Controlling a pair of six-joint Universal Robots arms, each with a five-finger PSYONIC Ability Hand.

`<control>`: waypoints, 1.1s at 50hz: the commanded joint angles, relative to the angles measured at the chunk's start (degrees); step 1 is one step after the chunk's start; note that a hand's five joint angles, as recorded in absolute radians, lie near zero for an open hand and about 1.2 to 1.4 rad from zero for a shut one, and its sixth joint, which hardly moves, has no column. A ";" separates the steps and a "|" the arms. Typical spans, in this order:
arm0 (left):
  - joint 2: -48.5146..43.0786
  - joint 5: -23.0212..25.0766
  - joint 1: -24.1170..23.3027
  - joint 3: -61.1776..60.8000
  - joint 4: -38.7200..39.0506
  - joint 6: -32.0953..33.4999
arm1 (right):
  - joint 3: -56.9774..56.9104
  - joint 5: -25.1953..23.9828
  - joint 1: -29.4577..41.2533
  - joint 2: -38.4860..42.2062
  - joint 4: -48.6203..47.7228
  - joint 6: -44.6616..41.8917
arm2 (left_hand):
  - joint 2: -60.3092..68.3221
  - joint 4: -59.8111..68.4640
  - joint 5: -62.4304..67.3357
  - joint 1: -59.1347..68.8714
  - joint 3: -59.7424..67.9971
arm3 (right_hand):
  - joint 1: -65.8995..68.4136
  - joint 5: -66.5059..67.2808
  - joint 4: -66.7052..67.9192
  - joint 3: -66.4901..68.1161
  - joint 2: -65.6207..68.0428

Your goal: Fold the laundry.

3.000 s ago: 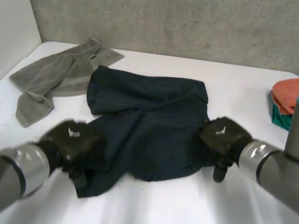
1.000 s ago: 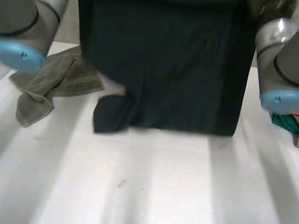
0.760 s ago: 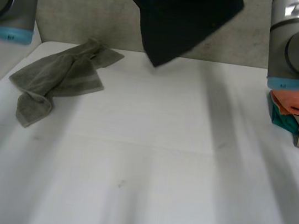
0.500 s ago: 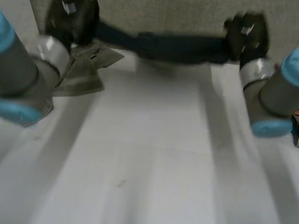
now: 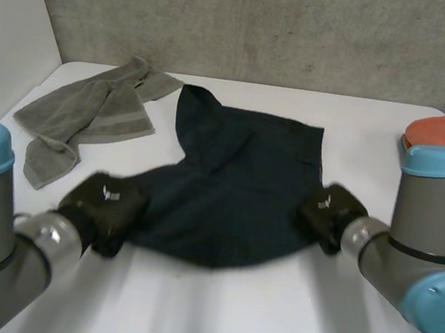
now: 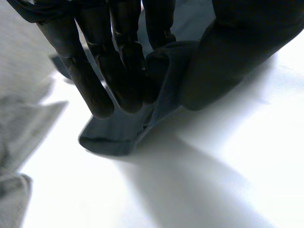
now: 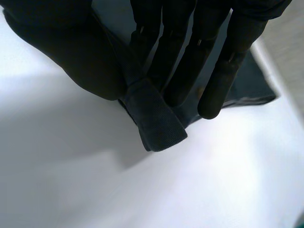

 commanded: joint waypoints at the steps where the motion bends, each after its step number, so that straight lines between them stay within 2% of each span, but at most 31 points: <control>1: 5.65 0.36 -3.32 -1.44 -23.44 6.38 | 10.82 -0.45 -2.44 -10.10 23.64 -11.44 | 11.37 11.24 12.83 14.11 11.49 | 16.47 11.40 11.32 11.83 12.26; 5: 5.65 0.53 -4.02 -1.00 -29.60 9.19 | 14.42 -3.44 -3.14 -12.92 25.24 -14.35 | 11.37 11.24 12.83 14.11 11.49 | 16.47 11.40 11.32 11.83 12.26; 10: 4.95 2.46 -4.72 0.93 -30.58 12.70 | 16.72 -4.59 -3.67 -13.54 24.19 -14.53 | 11.37 11.24 12.83 14.11 11.49 | 16.47 11.40 11.32 11.83 12.26; 13: 4.07 4.31 -5.34 3.74 -29.88 14.46 | 16.72 -4.59 -4.29 -12.57 24.10 -14.71 | -35.55 -35.67 -34.08 -32.80 -35.42 | 16.47 11.40 11.32 11.83 12.26; 15: 3.02 5.45 -5.43 6.80 -28.04 15.86 | 16.19 -4.50 -4.64 -12.13 23.66 -14.71 | -58.63 -58.76 -57.17 -55.89 -58.51 | 16.47 11.40 11.32 11.83 12.26; 18: 1.26 6.50 -5.25 10.50 -24.79 17.19 | 15.75 -4.59 -4.90 -12.04 22.61 -14.27 | -58.63 -58.76 -57.17 -55.89 -58.51 | 16.47 11.40 11.32 11.83 12.26; 23: -5.50 9.75 -3.41 19.73 -14.42 18.07 | 16.10 -4.76 -4.46 -12.22 19.36 -12.86 | -58.63 -58.76 -57.17 -55.89 -58.51 | 16.47 11.40 11.32 11.83 12.26; 26: -10.86 13.70 -2.53 25.35 -8.80 18.07 | 16.54 -4.76 -4.02 -12.22 18.30 -12.16 | -58.63 -58.76 -57.17 -55.89 -58.51 | 16.47 11.40 11.32 11.83 12.26; 27: -13.66 16.85 -2.09 28.33 -6.43 18.07 | 16.89 -4.76 -3.67 -12.22 17.77 -11.90 | -58.63 -58.76 -57.17 -55.89 -58.51 | 16.47 11.40 11.32 11.83 12.26; 29: -17.01 19.76 -1.83 31.33 -4.84 18.25 | 17.15 -4.76 -3.50 -12.13 17.33 -11.72 | -58.63 -58.76 -57.17 -55.89 -58.51 | 16.47 11.40 11.32 11.83 12.26; 31: -23.85 26.17 -1.47 38.17 -2.73 18.95 | 17.51 -4.85 -3.06 -12.04 16.63 -11.37 | -55.26 -55.39 -53.80 -52.52 -55.14 | 16.47 11.40 11.32 11.83 12.26; 34: -30.70 30.57 -1.12 45.64 -2.37 20.96 | 18.21 -5.02 -2.44 -11.69 15.05 -10.84 | -51.37 -51.50 -49.91 -48.63 -51.25 | 16.47 11.40 11.32 11.83 12.26; 37: -35.64 32.96 -0.59 50.84 -2.45 22.90 | 18.39 -5.02 -2.09 -11.60 14.43 -10.58 | -50.52 -50.65 -49.06 -47.78 -50.40 | 16.47 11.40 11.32 11.83 12.26; 41: -44.59 39.18 -0.16 59.01 -2.72 27.55 | 18.56 -5.29 -2.00 -10.90 13.47 -9.70 | -49.85 -49.97 -48.38 -47.10 -49.72 | 16.47 11.40 11.32 11.83 12.26; 45: -49.88 42.18 0.28 64.02 -4.12 31.42 | 18.56 -5.73 -1.83 -10.37 12.76 -8.73 | -49.68 -49.81 -48.22 -46.94 -49.55 | 16.47 11.40 11.32 11.83 12.26; 49: -54.37 42.90 1.07 68.69 -5.09 34.15 | 18.65 -5.73 -1.74 -9.85 12.32 -8.55 | -48.33 -48.46 -46.87 -45.59 -48.21 | 16.47 11.40 11.32 11.83 12.26; 55: -56.57 43.77 1.08 70.20 -6.06 34.59 | 18.47 -5.82 -1.74 -9.05 11.79 -8.55 | -41.63 -41.75 -40.16 -38.88 -41.50 | 16.47 11.40 11.32 11.83 12.26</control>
